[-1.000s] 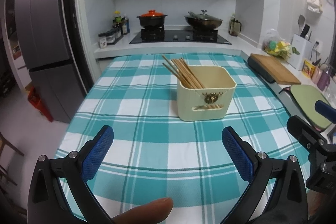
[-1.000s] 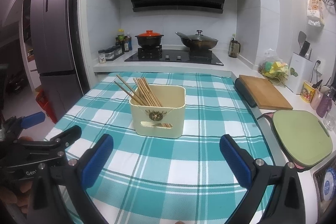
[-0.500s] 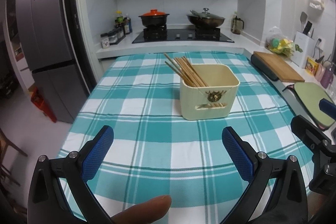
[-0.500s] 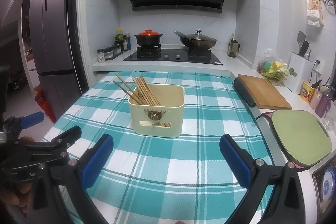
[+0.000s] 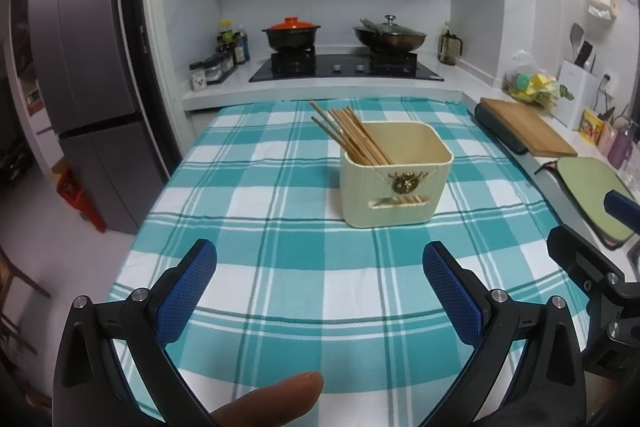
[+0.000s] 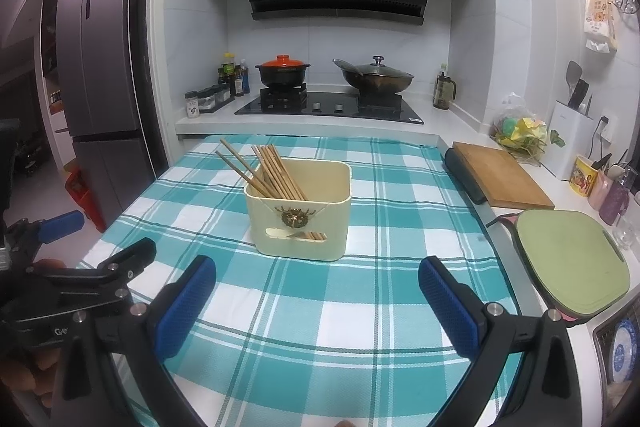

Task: Organize utensils

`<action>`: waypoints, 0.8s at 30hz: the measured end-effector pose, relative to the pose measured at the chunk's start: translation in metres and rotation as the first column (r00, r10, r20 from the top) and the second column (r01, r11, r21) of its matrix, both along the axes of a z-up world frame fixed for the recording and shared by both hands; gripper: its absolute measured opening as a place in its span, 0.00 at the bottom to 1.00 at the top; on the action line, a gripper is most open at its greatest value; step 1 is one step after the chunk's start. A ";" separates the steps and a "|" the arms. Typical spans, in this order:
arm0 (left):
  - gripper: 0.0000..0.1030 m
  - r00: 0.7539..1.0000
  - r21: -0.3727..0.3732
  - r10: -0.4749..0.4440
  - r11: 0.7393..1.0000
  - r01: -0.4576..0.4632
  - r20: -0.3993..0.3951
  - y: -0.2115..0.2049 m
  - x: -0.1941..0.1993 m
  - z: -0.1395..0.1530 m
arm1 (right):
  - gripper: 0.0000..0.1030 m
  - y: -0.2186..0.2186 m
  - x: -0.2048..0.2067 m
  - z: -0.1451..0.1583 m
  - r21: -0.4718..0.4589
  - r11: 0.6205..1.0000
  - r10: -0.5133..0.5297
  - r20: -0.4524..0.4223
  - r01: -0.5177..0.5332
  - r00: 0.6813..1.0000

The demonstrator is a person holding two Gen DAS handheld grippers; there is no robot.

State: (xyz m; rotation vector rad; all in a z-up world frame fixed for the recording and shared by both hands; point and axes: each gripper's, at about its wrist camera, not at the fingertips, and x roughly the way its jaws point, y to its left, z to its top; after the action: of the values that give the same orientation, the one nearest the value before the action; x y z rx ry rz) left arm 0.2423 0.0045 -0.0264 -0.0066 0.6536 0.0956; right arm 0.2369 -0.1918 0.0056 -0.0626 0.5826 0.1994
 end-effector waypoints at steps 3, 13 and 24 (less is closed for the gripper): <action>1.00 1.000 0.001 -0.002 1.000 0.002 0.002 0.000 0.000 0.000 | 1.00 0.000 -0.001 0.000 0.000 1.000 0.002 -0.002 -0.002 1.000; 1.00 1.000 0.004 -0.001 1.000 0.001 0.003 -0.002 -0.001 0.001 | 1.00 0.000 -0.003 0.001 -0.006 1.000 -0.002 -0.001 0.002 1.000; 1.00 1.000 -0.005 0.001 1.000 -0.001 -0.008 -0.003 0.002 0.000 | 1.00 0.004 -0.001 -0.003 -0.034 0.999 -0.007 -0.016 0.007 1.000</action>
State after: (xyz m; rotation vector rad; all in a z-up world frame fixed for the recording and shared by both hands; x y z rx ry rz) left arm 0.2444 0.0014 -0.0264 -0.0119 0.6614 0.0949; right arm 0.2359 -0.1876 0.0028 -0.0917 0.6019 0.1833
